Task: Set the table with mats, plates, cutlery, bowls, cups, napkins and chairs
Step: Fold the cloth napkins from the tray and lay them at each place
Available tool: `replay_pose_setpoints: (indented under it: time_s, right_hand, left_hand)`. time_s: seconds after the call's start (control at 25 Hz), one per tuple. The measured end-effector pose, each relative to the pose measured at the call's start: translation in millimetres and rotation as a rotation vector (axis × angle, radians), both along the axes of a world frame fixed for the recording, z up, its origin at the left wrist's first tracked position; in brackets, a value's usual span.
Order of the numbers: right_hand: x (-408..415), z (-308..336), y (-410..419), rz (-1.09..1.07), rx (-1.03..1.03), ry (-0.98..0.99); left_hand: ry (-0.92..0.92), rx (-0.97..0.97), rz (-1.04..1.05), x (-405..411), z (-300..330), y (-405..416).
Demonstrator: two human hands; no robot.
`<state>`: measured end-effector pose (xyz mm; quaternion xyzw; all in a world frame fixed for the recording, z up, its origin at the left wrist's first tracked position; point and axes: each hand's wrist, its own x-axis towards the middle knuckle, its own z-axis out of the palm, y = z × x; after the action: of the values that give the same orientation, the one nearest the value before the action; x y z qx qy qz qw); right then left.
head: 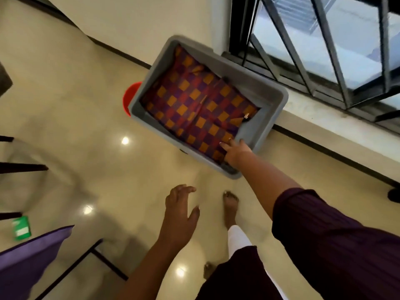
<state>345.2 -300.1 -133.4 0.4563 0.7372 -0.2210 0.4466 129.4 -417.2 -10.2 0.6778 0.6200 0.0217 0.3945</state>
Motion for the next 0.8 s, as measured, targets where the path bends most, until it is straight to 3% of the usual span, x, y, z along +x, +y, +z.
replay_pose_setpoints:
  time_s: [0.2, 0.36, 0.6, 0.8]
  right_hand:
    - [-4.7, -18.5, 3.0, 0.037, 0.007, 0.094]
    - [-8.9, 15.4, 6.9, -0.349, 0.128, 0.411]
    - [-34.8, 141.3, -26.3, -0.791, 0.560, 1.015]
    - [-49.2, 283.0, -102.8, -0.876, 0.852, 1.190]
  left_hand:
    - [-0.016, -0.027, -0.002, 2.4, -1.6, 19.2]
    - [-0.101, 0.015, 0.028, 11.0, 10.2, 37.0]
    - [-0.259, 0.008, 0.094, -3.9, 36.0, 26.1]
    - [-0.526, 0.082, 0.157, -22.2, 90.1, -1.5]
